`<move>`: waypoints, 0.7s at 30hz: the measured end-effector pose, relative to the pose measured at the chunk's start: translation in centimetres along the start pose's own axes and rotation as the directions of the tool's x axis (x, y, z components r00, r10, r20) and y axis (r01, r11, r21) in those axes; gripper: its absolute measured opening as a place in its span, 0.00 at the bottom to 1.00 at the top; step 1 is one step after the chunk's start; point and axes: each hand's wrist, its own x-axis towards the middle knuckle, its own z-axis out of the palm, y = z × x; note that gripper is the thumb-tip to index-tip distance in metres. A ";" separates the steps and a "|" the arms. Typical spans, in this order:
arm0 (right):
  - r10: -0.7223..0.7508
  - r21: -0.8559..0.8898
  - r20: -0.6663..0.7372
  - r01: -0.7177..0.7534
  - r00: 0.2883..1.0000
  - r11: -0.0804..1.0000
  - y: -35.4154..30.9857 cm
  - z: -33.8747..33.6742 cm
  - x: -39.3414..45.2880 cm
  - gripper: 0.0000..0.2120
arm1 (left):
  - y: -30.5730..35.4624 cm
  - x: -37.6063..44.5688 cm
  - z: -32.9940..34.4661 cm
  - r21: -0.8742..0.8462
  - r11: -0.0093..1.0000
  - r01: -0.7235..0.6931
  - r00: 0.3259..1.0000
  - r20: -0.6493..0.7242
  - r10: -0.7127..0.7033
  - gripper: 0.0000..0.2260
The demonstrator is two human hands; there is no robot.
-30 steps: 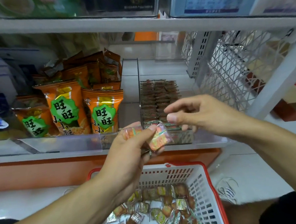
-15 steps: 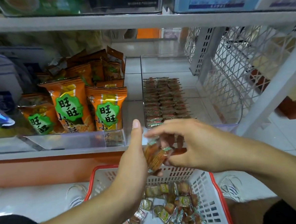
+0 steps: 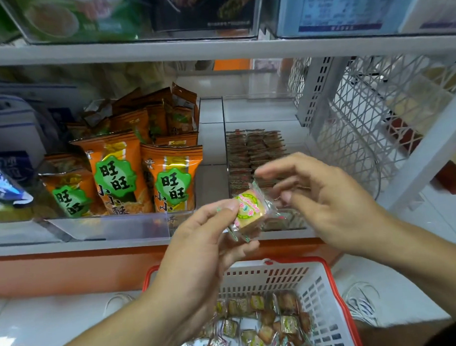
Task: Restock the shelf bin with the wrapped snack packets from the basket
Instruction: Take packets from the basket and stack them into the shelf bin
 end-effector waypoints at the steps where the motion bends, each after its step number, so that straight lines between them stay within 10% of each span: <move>1: 0.073 0.108 -0.015 -0.071 0.997 0.992 0.0 -0.1 0.2 0.19 | 0.1 0.1 -0.1 0.014 1.000 -0.023 0.999 -0.023 0.023 0.14; 21: 0.391 0.484 0.031 -0.355 0.920 0.800 0.1 -0.5 0.8 0.18 | 0.6 0.4 -0.6 0.099 0.974 -0.202 0.977 -0.050 0.208 0.12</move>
